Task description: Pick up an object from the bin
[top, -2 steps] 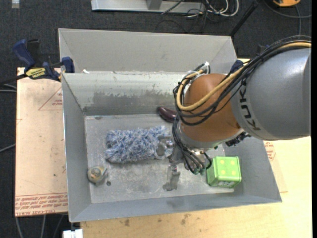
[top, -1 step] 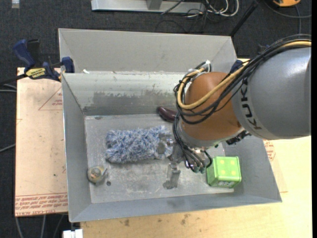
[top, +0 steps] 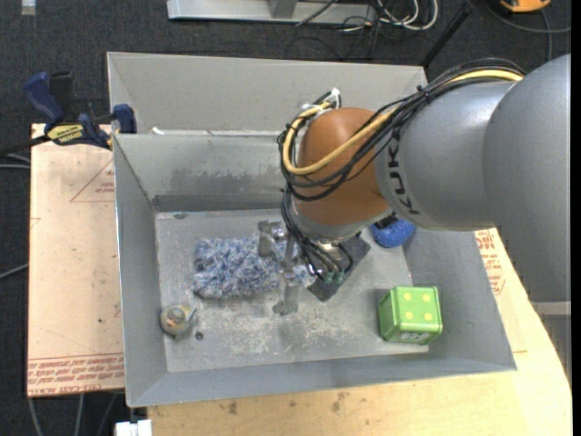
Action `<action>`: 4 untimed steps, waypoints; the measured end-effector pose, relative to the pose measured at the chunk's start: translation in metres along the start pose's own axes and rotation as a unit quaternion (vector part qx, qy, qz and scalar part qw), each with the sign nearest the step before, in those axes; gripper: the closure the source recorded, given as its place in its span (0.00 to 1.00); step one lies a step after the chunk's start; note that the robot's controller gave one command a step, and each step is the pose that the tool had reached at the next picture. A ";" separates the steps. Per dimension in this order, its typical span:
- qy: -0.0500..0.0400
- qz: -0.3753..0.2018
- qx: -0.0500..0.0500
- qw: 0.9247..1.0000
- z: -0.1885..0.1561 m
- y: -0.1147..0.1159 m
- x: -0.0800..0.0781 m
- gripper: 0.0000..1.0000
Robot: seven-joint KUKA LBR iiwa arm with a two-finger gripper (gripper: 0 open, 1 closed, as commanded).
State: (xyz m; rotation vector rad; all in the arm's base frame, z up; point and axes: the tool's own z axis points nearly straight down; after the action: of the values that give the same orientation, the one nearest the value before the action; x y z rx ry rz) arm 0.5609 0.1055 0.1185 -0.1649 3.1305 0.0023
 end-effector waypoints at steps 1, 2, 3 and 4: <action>0.003 -0.005 0.000 1.000 -0.008 0.066 -0.035 0.00; 0.002 0.010 -0.001 1.000 -0.004 0.053 -0.043 0.00; 0.002 0.034 0.000 0.999 0.046 0.041 -0.038 0.00; 0.001 0.025 0.000 1.000 0.048 0.025 -0.048 1.00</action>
Offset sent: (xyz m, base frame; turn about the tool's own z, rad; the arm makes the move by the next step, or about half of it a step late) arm 0.0424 0.0262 -0.0022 0.0441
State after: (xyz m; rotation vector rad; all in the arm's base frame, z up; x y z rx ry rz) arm 0.6068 0.1354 0.0710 -0.0856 3.1348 0.0031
